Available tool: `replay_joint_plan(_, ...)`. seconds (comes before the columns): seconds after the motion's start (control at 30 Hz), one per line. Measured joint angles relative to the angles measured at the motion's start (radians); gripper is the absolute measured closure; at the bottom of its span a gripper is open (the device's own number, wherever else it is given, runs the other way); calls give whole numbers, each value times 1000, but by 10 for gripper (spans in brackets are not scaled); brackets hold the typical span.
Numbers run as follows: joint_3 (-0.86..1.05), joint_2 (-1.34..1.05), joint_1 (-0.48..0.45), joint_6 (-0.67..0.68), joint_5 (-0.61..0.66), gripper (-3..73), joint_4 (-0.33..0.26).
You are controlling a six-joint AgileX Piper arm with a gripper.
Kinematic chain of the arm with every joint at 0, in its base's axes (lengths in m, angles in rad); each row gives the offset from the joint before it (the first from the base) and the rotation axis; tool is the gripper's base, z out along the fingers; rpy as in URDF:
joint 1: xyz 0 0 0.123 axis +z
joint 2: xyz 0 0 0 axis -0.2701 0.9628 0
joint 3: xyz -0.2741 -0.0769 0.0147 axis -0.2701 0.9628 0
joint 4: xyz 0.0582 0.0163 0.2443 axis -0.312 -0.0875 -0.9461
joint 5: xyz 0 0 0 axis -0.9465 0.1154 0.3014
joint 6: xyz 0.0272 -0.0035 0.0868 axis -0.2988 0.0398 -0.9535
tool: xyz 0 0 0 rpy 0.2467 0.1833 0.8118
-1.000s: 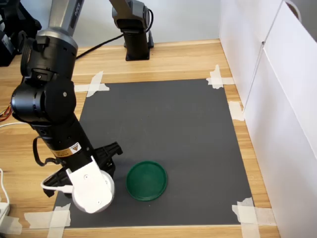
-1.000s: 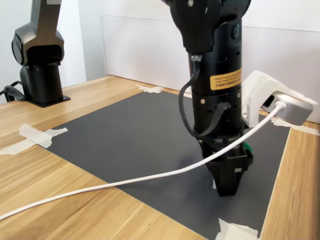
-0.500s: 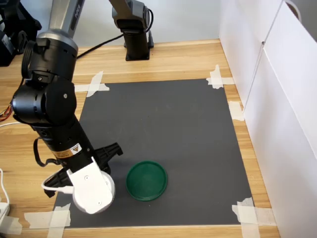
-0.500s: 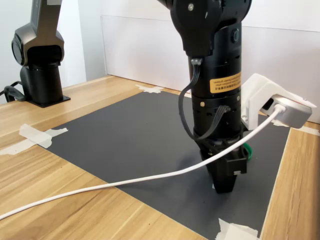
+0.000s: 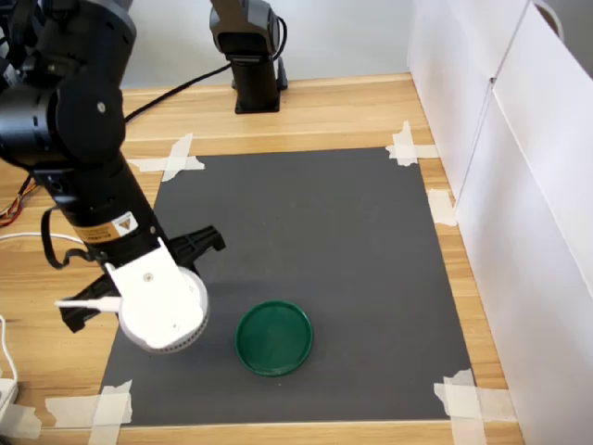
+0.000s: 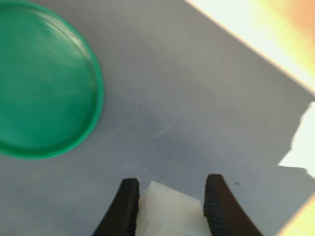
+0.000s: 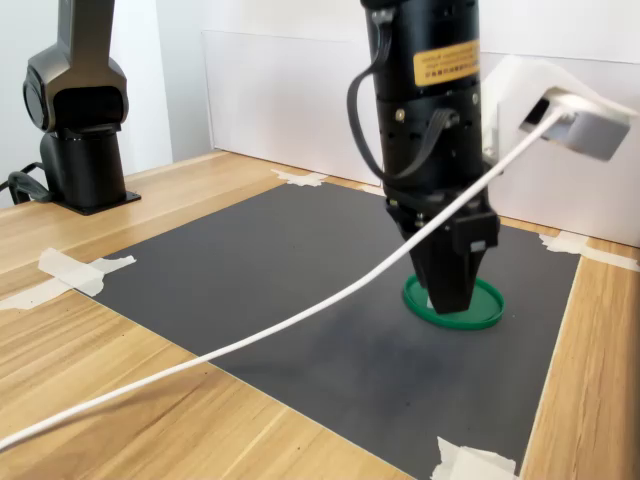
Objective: Grasp a white terminal and put it in the green lid.
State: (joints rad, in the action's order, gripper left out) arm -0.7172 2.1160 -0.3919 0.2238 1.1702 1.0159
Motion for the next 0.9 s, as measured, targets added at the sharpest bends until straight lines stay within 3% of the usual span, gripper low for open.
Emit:
replay_joint_plan(0.5,0,-53,193,43,77,393,51)
replay_joint_plan(0.9,0,59,223,-8,42,393,107)
